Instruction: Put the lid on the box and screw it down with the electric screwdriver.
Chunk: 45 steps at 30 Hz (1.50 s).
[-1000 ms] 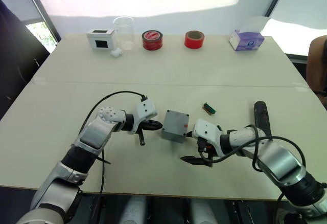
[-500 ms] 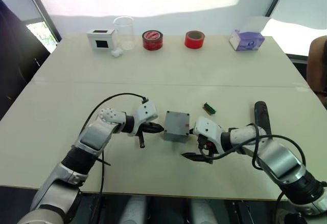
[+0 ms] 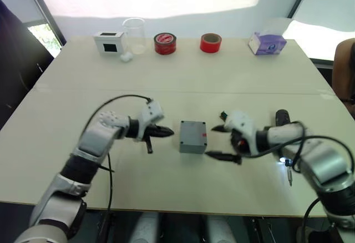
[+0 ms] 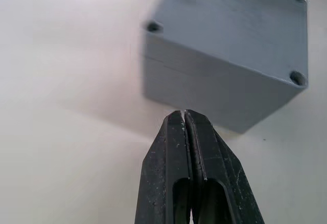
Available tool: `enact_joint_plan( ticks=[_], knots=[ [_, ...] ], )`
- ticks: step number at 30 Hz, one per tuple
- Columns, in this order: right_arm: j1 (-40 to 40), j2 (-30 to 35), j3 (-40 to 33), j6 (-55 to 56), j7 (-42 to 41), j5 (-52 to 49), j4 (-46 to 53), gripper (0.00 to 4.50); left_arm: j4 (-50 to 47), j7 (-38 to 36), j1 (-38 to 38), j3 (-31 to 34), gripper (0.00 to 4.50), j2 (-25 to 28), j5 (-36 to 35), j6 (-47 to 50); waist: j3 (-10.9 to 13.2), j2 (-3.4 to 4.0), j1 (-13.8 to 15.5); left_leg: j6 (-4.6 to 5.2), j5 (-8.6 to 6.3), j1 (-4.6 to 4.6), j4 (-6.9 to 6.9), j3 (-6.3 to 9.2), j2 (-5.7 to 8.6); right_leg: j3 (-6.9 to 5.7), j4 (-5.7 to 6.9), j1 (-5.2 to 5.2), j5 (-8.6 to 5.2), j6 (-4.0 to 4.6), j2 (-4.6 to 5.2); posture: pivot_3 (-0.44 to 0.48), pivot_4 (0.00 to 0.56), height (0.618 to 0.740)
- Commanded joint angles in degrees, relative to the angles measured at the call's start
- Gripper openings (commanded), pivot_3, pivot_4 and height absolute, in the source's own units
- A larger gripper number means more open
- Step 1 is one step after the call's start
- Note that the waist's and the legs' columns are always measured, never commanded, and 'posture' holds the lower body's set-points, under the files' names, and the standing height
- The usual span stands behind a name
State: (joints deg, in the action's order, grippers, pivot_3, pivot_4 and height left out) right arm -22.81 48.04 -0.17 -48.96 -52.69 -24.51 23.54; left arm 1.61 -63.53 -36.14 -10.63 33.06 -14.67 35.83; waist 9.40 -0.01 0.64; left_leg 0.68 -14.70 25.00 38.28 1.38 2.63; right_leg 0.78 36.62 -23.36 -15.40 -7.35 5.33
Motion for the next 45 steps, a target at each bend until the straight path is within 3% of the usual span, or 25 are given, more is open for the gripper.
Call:
enact_joint_plan(
  ticks=[1,4,11,14,20,34,37,39,40,45],
  knots=[
    [-3.4,-2.0,-4.5,3.2,2.8,0.2,-8.8,4.41,-2.5,-1.3,-2.1,4.0,0.00,-0.8,-6.3,3.7,0.0,-0.01,0.0,0.00,0.00,-0.05,-0.02,0.00,0.00,0.00,0.00,0.05,0.00,0.00,0.00,0.000,0.150,0.740],
    [-6.2,-7.1,-3.3,11.7,8.5,5.5,-20.1,4.41,-5.0,-1.0,-3.8,5.5,0.00,-2.2,-10.2,6.8,-0.1,-0.11,0.0,0.00,0.00,-0.13,-0.02,-0.01,0.00,0.00,-0.01,0.15,0.00,0.01,0.00,0.000,0.150,0.740],
    [-8.9,-13.1,0.7,23.7,10.3,11.5,-35.3,4.41,-7.7,0.9,-3.7,4.1,0.00,-1.2,-10.5,7.4,0.0,-0.12,-0.7,-0.39,0.23,-0.13,-0.06,-0.20,0.01,0.20,0.42,-0.06,-0.04,0.05,-0.01,0.000,0.150,0.740],
    [-9.5,-14.3,0.9,26.0,10.0,12.2,-38.2,3.84,-8.7,1.4,-3.0,3.6,0.00,-0.7,-10.4,7.6,0.0,-0.12,-1.1,-0.39,0.23,-0.13,-0.06,-0.19,0.00,0.19,0.43,-0.06,-0.04,0.05,-0.02,0.000,0.150,0.740],
    [-9.8,-15.3,1.2,27.2,9.7,13.0,-40.3,1.82,-8.4,2.1,-2.0,3.0,0.00,-0.5,-10.1,6.9,0.0,-0.12,-1.3,-0.38,0.23,-0.14,-0.07,-0.18,-0.01,0.20,0.43,-0.06,-0.04,0.06,-0.04,0.000,0.150,0.740],
    [-10.0,-17.5,0.6,27.2,9.8,12.9,-40.7,1.82,-8.8,2.9,-1.7,2.8,0.00,-0.5,-10.5,7.0,0.0,-0.12,-1.3,-0.39,0.23,-0.14,-0.06,-0.18,-0.01,0.21,0.43,-0.06,-0.05,0.06,-0.04,0.000,0.150,0.740],
    [-10.0,-17.8,0.6,27.7,10.2,13.0,-41.1,1.13,-8.6,2.9,-1.5,2.5,0.00,-0.4,-10.2,6.8,0.0,-0.12,-1.3,-0.39,0.23,-0.14,-0.06,-0.18,-0.01,0.21,0.43,-0.06,-0.05,0.06,-0.04,0.000,0.150,0.740],
    [-10.0,-18.0,0.5,28.0,10.4,13.1,-41.1,0.26,-8.2,2.8,-1.3,2.1,0.00,-0.2,-9.6,6.3,0.0,-0.12,-1.3,-0.38,0.23,-0.14,-0.07,-0.18,-0.01,0.21,0.43,-0.06,-0.05,0.06,-0.04,0.000,0.150,0.740],
    [-10.0,-18.0,0.5,28.0,10.5,13.1,-41.1,0.05,-8.1,2.8,-1.2,2.0,0.00,-0.2,-9.5,6.1,0.0,-0.12,-1.3,-0.39,0.23,-0.14,-0.06,-0.18,-0.01,0.21,0.43,-0.06,-0.05,0.06,-0.04,0.000,0.150,0.740],
    [-9.8,-17.9,0.7,28.1,10.5,13.2,-40.9,0.05,-8.1,2.9,-0.8,1.6,0.00,0.0,-9.3,5.8,0.0,-0.12,-1.3,-0.39,0.23,-0.14,-0.07,-0.18,-0.01,0.21,0.43,-0.07,-0.05,0.06,-0.04,0.000,0.150,0.740]
  ],
)
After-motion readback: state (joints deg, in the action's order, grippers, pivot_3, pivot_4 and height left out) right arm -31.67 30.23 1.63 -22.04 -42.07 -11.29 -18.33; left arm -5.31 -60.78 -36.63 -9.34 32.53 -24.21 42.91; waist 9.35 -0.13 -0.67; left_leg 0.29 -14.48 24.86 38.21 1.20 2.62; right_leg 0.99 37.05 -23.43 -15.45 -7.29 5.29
